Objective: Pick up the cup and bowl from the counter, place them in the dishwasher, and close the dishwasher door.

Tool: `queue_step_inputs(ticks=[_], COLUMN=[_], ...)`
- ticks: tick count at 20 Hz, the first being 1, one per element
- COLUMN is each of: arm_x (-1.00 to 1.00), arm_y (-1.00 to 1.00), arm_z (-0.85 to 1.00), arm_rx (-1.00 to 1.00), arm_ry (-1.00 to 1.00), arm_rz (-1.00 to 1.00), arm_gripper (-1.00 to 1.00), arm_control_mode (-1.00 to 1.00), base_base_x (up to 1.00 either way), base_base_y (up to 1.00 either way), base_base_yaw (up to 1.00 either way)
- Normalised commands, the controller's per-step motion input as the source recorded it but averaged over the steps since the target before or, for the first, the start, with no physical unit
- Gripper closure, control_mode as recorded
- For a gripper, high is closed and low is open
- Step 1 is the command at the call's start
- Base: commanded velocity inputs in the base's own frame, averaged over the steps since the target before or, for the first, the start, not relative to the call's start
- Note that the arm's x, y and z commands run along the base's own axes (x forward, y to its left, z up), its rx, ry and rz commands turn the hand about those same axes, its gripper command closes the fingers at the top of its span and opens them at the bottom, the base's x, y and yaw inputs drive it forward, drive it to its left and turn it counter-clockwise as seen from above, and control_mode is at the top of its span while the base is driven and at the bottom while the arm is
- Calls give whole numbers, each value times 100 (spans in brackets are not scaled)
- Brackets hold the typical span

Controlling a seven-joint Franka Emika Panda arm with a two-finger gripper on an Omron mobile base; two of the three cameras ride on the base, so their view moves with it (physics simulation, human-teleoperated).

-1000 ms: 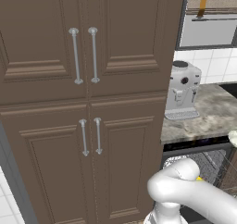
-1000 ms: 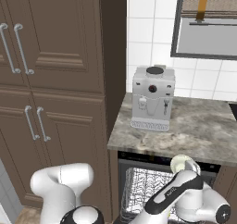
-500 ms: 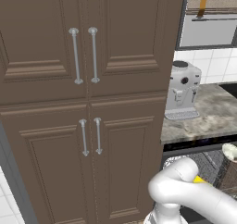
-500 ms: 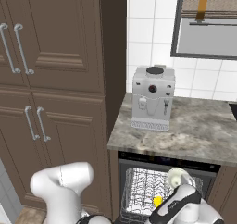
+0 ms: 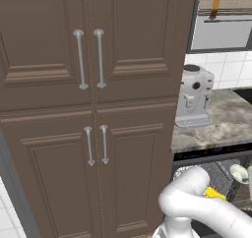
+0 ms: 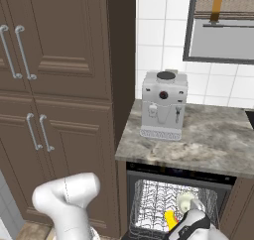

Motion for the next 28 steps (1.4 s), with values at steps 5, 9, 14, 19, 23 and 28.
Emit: queue_step_inputs(ticks=[5,9,14,19,23,28], arm_x=[23,34,36,35,25,-8], arm_y=[-1,-11,-22,-29,-26,-17], arm_z=[-66,-51,-39,-38,-47,-62], arm_rx=[0,0,0,0,0,0], arm_ry=[4,3,1,1,2,1], arm_rz=[1,0,0,0,0,5], arm_gripper=[100,100,100,100,100,100], arm_control_mode=[-100,-100,-100,-100,-100,-100], base_base_x=[0,0,0,0,0,0], base_base_y=[0,0,0,0,0,0], base_base_yaw=[0,0,0,0,0,0])
